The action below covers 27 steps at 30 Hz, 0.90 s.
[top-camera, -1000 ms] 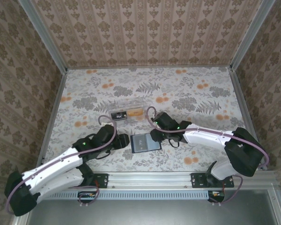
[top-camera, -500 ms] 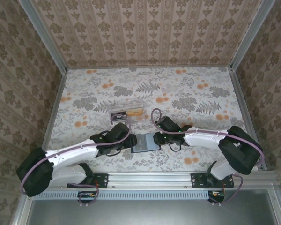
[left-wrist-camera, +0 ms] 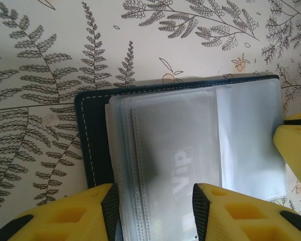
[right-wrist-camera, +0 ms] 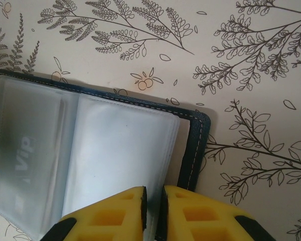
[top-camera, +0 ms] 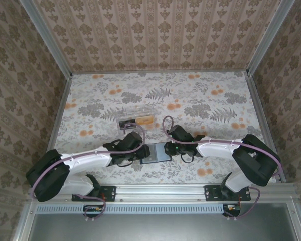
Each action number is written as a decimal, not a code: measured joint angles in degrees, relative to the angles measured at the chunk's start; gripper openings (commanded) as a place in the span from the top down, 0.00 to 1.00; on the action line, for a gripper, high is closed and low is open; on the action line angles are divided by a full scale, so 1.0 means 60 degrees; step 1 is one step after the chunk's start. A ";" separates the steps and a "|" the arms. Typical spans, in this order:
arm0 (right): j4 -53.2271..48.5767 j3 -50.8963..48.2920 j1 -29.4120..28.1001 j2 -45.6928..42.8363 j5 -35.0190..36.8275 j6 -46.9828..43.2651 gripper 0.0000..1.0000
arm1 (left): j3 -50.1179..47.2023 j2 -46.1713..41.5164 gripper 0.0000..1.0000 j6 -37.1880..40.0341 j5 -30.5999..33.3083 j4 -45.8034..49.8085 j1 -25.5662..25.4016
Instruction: Take the credit cards out of the card holder
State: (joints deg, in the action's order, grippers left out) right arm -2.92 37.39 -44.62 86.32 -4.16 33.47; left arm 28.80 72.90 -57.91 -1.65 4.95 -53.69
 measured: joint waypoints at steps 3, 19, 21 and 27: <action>0.0000 0.0000 0.0000 0.0000 -0.0004 0.0004 0.80 | 0.0000 0.0029 0.56 0.0004 -0.0066 -0.0160 -0.0062; 0.0025 0.0000 0.0000 0.0051 -0.0047 0.0033 0.79 | 0.0033 0.0525 0.56 0.0000 -0.0204 -0.0382 -0.0109; 0.0022 0.0000 0.0000 0.0051 -0.0044 0.0036 0.79 | 0.0036 0.0550 0.56 0.0004 -0.0226 -0.0444 -0.0109; 0.0022 0.0000 0.0000 0.0055 -0.0047 0.0036 0.79 | 0.0055 0.0572 0.52 0.0007 -0.0342 -0.0601 -0.0131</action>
State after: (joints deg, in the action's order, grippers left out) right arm -2.79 37.39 -44.62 86.65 -4.45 33.69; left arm 29.12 76.34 -57.87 -3.70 1.34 -54.48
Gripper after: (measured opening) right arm 0.207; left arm 0.468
